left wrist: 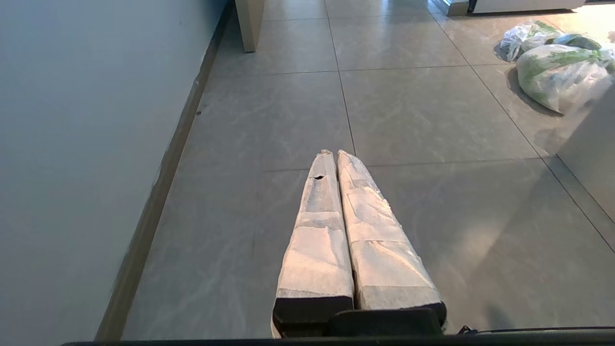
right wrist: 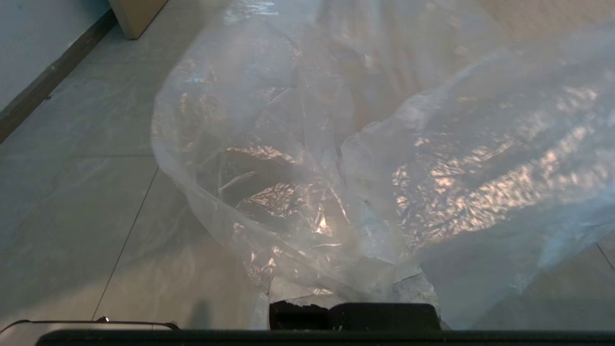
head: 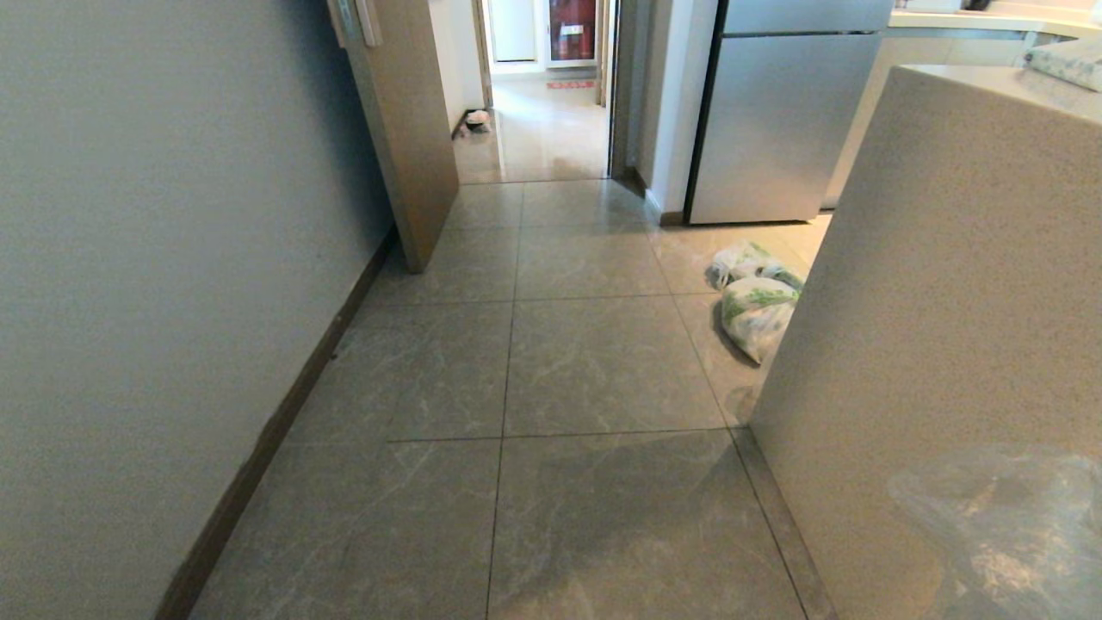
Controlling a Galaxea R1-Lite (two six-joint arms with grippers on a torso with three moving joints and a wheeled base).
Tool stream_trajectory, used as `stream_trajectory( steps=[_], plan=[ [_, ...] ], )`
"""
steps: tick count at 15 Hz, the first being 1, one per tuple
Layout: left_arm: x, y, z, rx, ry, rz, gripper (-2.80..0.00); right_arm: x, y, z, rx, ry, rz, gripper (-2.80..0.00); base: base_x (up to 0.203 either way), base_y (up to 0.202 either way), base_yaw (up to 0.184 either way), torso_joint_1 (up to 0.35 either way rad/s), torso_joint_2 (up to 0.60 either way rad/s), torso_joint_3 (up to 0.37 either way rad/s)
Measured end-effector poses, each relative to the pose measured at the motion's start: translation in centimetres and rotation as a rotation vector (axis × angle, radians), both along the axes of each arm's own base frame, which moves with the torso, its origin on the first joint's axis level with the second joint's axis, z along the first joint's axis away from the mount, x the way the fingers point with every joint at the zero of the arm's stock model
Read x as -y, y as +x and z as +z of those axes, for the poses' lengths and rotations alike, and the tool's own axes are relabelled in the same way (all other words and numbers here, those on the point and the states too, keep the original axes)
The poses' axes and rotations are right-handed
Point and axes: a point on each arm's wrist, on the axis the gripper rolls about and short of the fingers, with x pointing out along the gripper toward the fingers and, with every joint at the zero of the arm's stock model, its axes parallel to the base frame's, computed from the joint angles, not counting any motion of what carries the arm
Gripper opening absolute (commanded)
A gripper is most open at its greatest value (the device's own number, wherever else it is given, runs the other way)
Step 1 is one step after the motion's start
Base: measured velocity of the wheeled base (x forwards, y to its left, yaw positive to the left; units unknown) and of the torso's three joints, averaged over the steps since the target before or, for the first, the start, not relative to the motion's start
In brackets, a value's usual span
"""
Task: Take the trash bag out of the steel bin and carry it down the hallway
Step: Put the trash bag at the door
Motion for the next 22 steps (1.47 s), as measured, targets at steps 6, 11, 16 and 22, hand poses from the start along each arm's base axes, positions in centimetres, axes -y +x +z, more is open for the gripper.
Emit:
stream_trajectory(
  steps=[6, 11, 16, 22],
  plan=[
    [0.00, 0.00, 0.01, 0.000, 0.000, 0.000, -2.80, 0.00, 0.00, 0.00, 0.000, 0.000, 0.000, -2.80, 0.187, 0.000, 0.001, 0.003, 0.00, 0.001],
    [0.00, -0.01, 0.02, 0.000, 0.000, 0.000, -2.80, 0.00, 0.00, 0.00, 0.000, 0.000, 0.000, -2.80, 0.192, 0.000, 0.001, 0.001, 0.00, 0.002],
    [0.00, -0.01, 0.02, 0.000, 0.000, 0.000, -2.80, 0.00, 0.00, 0.00, 0.000, 0.000, 0.000, -2.80, 0.191, 0.000, 0.000, 0.002, 0.00, 0.002],
    [0.00, 0.00, 0.00, -0.001, 0.000, 0.001, -2.80, 0.00, 0.00, 0.00, 0.000, 0.000, 0.000, -2.80, 0.190, 0.000, 0.001, 0.002, 0.00, 0.003]
  ],
)
